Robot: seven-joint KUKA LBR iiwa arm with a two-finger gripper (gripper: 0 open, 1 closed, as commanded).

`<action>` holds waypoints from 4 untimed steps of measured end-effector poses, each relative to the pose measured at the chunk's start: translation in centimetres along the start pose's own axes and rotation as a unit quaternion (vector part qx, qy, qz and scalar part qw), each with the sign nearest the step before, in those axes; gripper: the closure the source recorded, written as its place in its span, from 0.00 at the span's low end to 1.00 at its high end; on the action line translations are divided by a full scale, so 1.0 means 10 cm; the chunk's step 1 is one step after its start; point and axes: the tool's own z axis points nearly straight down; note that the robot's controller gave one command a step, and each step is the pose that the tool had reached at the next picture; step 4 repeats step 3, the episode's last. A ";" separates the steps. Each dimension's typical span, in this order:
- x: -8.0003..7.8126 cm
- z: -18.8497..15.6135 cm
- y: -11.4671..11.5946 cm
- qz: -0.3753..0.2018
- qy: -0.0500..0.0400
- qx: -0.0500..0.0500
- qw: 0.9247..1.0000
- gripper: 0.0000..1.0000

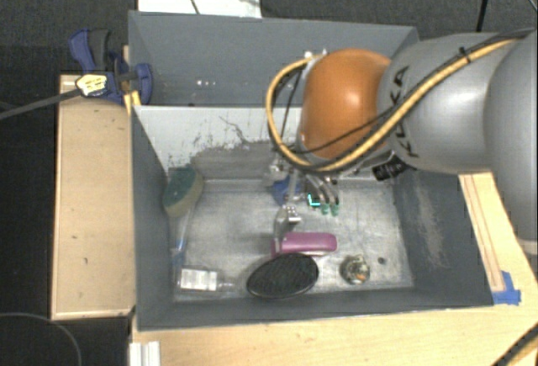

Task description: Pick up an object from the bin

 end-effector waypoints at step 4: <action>0.67 -0.69 -0.50 0.018 -0.007 0.000 1.000 1.00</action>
Offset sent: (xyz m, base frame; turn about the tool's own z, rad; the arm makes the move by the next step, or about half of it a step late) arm -0.0521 -0.0469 -0.0499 0.0690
